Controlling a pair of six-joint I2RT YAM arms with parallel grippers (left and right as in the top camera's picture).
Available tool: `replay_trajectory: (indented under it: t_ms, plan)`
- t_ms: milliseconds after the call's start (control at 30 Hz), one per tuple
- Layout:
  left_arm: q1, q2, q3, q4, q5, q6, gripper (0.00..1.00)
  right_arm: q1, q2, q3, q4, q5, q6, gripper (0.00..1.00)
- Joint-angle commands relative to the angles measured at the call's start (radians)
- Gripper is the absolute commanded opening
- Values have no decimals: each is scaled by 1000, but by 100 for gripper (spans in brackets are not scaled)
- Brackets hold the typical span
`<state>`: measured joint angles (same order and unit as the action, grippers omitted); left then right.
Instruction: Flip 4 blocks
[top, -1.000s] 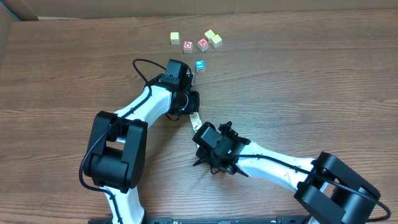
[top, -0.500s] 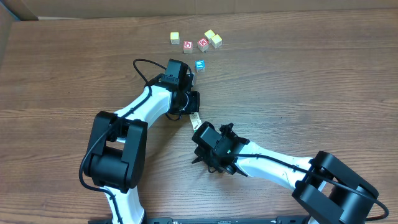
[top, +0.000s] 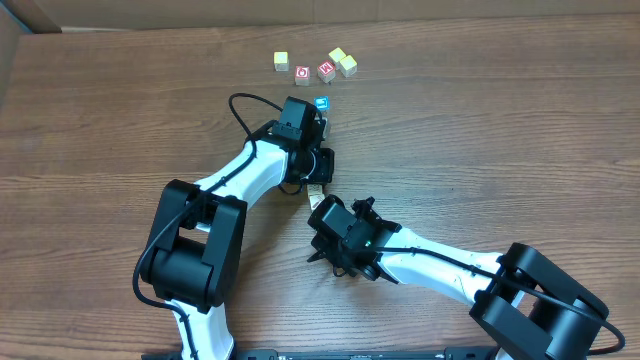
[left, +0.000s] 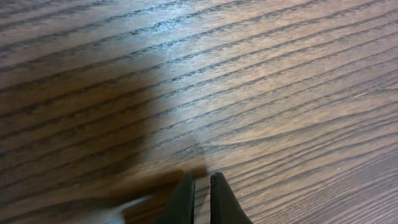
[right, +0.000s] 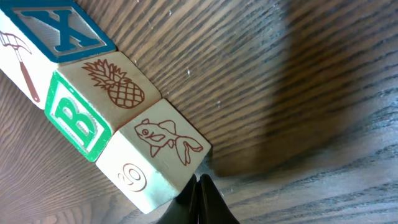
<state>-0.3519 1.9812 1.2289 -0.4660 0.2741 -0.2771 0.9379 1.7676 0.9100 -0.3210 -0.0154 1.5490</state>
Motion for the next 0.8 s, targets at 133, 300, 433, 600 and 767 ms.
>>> replay_trajectory:
  t_ms: [133,300,433,600,767]
  plan:
    - [0,12,-9,11,4,8,4,5,10,-8,6,-5,23,4]
    - [0,12,-8,23,4,8,4,6,10,-8,6,-10,23,4]
    - [4,12,25,16,-32,-18,4,6,10,-8,6,-13,23,4]
    - [15,12,143,-83,-103,-40,4,5,10,-8,3,-13,17,4]
    - [18,12,242,-212,-219,-64,4,5,10,-8,-3,-28,15,4]
